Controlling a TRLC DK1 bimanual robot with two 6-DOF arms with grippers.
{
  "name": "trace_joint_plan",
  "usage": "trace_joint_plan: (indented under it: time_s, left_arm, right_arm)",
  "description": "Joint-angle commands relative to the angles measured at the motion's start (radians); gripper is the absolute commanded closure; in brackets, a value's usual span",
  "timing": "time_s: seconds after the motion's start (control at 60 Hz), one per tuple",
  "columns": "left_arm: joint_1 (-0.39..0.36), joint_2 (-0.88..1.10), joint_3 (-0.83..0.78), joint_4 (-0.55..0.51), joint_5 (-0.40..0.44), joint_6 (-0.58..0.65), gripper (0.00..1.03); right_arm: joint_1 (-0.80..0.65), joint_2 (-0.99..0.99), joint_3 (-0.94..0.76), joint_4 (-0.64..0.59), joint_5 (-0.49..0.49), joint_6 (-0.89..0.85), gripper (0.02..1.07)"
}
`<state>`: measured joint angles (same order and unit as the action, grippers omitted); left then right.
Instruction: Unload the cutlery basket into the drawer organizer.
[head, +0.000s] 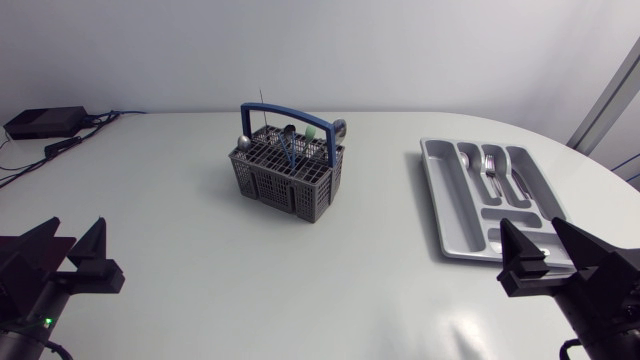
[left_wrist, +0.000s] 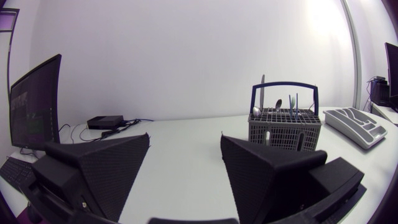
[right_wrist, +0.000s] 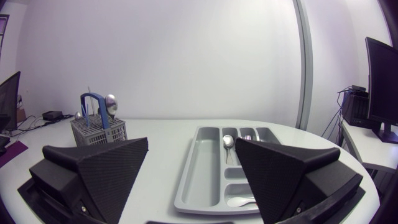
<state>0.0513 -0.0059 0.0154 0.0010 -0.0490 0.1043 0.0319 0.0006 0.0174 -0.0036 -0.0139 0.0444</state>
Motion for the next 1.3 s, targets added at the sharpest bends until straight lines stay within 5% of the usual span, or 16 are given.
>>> trace_joint_plan:
  time_s: [0.0, 0.783, 1.283]
  left_arm:
    - [-0.001, -0.008, -0.014, -0.002, 0.008, -0.008, 0.04]
    - [0.001, 0.015, 0.1, -0.035, 0.006, -0.021, 0.05]
    - [-0.082, 0.509, 0.4, -0.114, 0.006, -0.081, 0.07]
  right_arm:
    - [0.002, -0.007, -0.017, -0.003, 0.003, -0.009, 0.06]
    - [0.02, -0.007, 0.035, 0.001, 0.005, -0.014, 0.06]
    - [0.111, 0.361, 0.239, 0.071, 0.005, -0.035, 0.06]
